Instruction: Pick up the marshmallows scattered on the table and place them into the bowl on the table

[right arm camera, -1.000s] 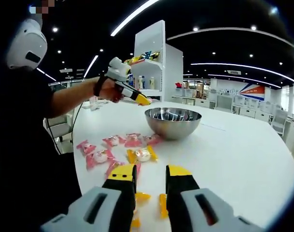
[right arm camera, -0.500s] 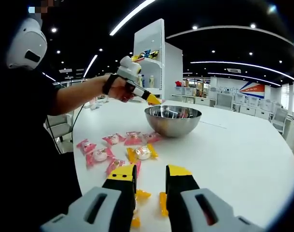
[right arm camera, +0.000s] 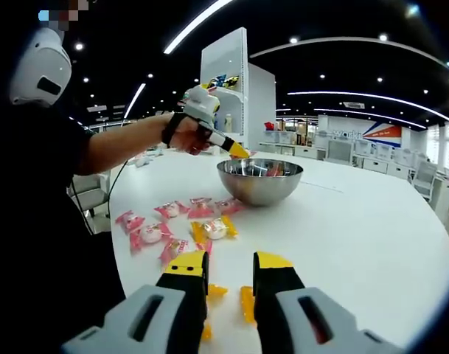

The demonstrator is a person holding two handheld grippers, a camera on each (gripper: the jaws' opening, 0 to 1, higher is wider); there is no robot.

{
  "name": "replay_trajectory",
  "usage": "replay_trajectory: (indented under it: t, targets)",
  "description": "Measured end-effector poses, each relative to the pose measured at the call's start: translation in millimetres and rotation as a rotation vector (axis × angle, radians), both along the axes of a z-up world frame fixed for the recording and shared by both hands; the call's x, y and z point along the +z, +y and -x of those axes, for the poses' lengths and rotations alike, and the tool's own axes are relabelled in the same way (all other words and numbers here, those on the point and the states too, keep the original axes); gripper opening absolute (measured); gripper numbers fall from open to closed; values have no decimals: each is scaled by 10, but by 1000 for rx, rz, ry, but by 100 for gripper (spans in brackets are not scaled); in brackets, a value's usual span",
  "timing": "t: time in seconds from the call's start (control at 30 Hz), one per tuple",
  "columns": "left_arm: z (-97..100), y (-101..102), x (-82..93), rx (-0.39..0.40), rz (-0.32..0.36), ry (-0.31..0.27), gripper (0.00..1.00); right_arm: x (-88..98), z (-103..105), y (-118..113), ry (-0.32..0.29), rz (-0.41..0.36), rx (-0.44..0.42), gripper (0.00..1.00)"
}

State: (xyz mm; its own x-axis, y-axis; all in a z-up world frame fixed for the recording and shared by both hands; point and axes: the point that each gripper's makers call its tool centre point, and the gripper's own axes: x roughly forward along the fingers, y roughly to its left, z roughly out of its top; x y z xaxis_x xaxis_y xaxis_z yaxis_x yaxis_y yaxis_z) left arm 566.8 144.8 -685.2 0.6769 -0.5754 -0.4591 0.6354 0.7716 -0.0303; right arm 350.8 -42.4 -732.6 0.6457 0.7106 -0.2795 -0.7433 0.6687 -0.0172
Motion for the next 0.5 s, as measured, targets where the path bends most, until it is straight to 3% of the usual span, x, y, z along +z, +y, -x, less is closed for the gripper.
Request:
replay_trajectory:
  t: [0.1,0.5]
  targets:
    - [14,16,44,3,23,2,42,5,-6,-1,-1,-1,0,24]
    - [44,104,82,7,29,-11,44,33,-9,69,-6,7,17,24]
